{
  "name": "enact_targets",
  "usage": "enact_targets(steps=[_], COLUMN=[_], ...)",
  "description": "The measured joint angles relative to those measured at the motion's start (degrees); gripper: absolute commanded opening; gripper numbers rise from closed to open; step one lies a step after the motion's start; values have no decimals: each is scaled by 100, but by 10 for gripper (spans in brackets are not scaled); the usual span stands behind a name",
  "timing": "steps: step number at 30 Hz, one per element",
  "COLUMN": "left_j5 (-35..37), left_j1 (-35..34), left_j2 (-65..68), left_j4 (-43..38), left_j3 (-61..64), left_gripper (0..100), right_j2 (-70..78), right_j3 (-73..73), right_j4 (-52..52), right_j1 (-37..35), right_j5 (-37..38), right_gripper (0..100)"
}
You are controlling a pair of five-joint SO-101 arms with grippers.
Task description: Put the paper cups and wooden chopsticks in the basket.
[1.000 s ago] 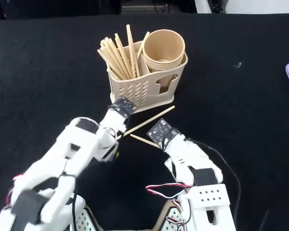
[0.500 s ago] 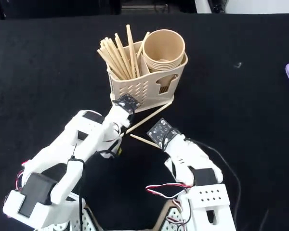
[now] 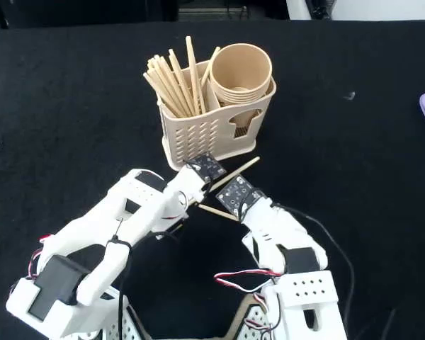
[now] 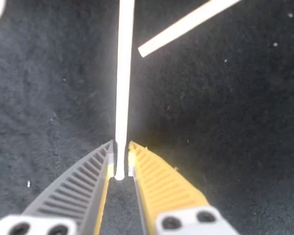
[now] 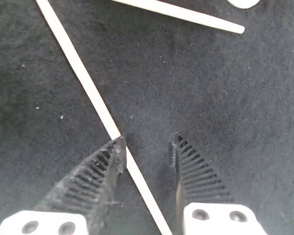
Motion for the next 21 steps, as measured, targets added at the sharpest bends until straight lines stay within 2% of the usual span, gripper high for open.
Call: enact_targets(steps=[8,15,18,21], left_j5=[0,0,0,0], left_j1=[114,141,18,18], left_j2=[-264,-1908,-2813,-3692], left_j4=[659,1688,2092,2426], left_j3=[9,26,26,26], left_gripper=[30,30,30,30], right_j2=[0,0,-53,-422], right_j3=[0,0,0,0], right_j4=[0,-53,-290,-475], right_j1=[0,149,624,1310], right_j5=[-18,-79,-615,-1433], right_gripper=[155,155,147,27])
